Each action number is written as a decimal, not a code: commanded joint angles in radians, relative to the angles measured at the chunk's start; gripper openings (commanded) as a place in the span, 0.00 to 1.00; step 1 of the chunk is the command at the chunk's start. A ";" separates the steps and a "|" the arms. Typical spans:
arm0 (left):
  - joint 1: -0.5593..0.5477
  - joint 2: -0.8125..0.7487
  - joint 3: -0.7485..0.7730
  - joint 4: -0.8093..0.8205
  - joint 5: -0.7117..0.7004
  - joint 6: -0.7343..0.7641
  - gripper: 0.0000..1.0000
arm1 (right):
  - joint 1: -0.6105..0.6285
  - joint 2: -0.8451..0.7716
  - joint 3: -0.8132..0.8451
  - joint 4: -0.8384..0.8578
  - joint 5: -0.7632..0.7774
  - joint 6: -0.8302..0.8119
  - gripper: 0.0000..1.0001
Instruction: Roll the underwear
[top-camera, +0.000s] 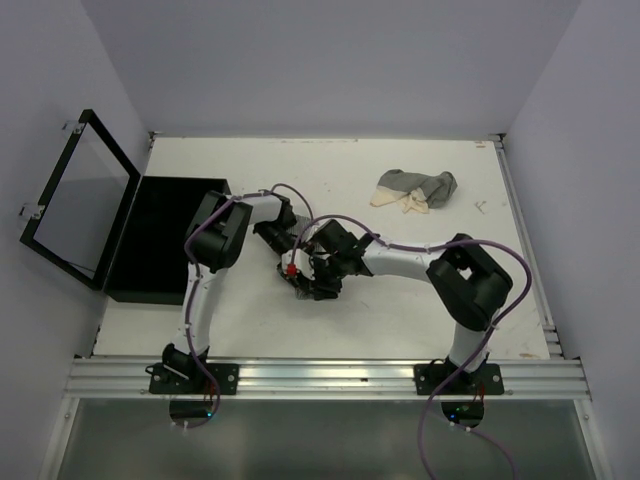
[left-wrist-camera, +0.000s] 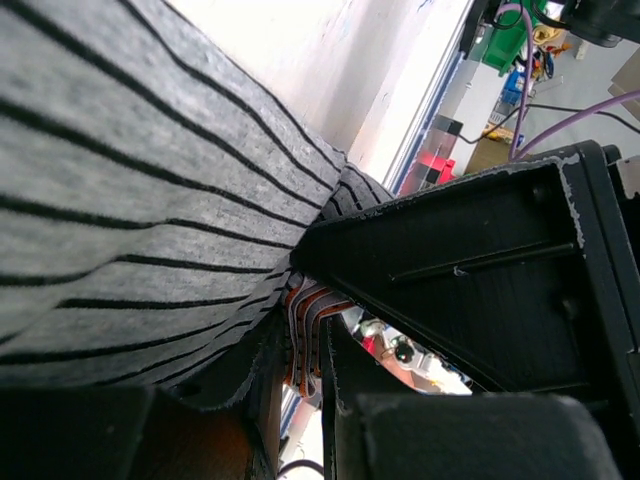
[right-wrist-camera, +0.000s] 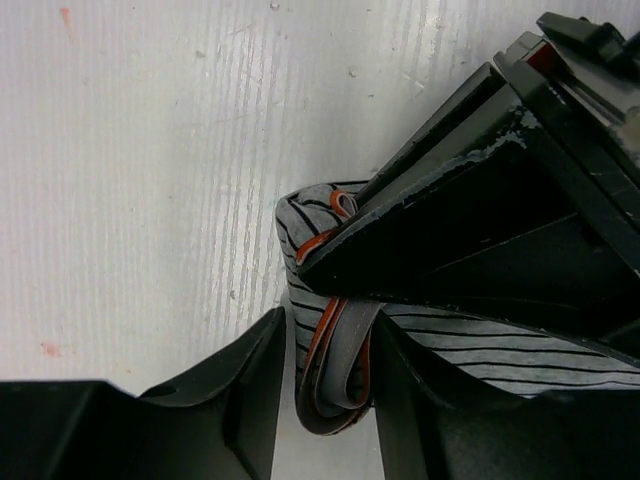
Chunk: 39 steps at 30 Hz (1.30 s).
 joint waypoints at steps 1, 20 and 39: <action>0.039 0.044 -0.048 0.289 -0.317 0.021 0.07 | 0.012 0.043 0.015 0.016 -0.104 0.103 0.42; 0.181 -0.233 0.115 0.308 -0.233 0.024 0.36 | -0.029 0.227 0.139 0.002 -0.324 0.171 0.00; 0.356 -1.045 -0.323 0.928 -0.435 0.090 0.62 | -0.107 0.531 0.401 -0.143 -0.529 0.390 0.00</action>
